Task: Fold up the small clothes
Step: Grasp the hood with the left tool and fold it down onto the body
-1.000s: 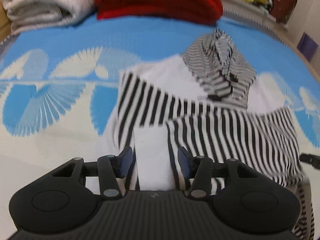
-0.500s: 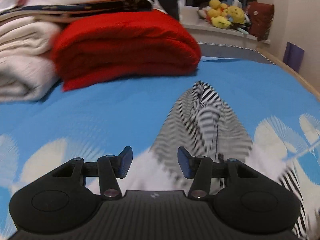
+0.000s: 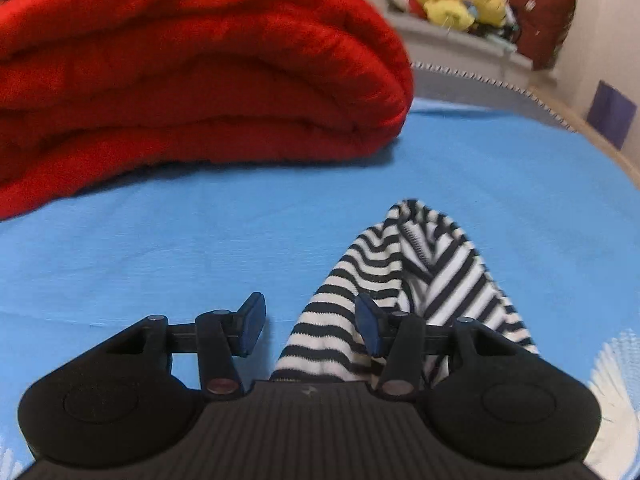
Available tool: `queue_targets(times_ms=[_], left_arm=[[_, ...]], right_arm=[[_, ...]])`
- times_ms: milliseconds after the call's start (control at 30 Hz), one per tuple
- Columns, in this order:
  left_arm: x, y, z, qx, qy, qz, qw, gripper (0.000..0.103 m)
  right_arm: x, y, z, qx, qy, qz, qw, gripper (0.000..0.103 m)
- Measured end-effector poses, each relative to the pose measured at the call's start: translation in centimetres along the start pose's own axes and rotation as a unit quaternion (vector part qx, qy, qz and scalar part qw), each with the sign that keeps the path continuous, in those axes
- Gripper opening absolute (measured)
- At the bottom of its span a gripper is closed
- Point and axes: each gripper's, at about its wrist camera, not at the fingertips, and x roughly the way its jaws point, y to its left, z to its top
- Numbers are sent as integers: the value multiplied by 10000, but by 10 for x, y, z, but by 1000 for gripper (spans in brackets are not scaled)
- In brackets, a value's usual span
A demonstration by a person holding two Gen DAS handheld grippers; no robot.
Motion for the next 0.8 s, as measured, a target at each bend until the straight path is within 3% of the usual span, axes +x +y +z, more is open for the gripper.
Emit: queue_targets(times_ms=[67,100,167,267,333,433,533,600,667,733,800], left_arm=[[15,-2,-2,69,343,-40,9994,51],[22,-4,-3,179,441,50,9989,44],[18,-8,-3,352,495,-52,9981,3],[-14,-17,2,764,258,-123,9967,3],[-58,-25,0,1045,-151,-192,9942,3],[-138,-37,-27,1614,-766,-446,9829,3],[-230,-43,-86,2188,-1238,-883,9638,3],[-292,-41,-145,2581,-1389,-1257,9478,3],[-339,-34,-207,2854,-1171,-1498,9394,3],[-366,-17,-251,2598,-666,-1499,9516,4],[-386,12,-281,1881,-208,-1288,9734,4]], right_arm=[[2,2,0,-85,22,-34,10000,38],[2,3,0,-89,27,-32,10000,38],[1,3,1,-86,22,-51,9999,38],[-3,4,2,-63,-17,-3,10000,38],[-8,4,4,-36,-61,46,10000,38],[-18,5,8,72,-163,154,9997,38],[-32,7,11,112,-283,348,9989,38],[-42,6,14,180,-368,445,9982,38],[-52,1,18,321,-504,494,9970,38],[-59,-5,22,530,-601,550,9953,38],[-64,-11,23,772,-696,626,9926,38]])
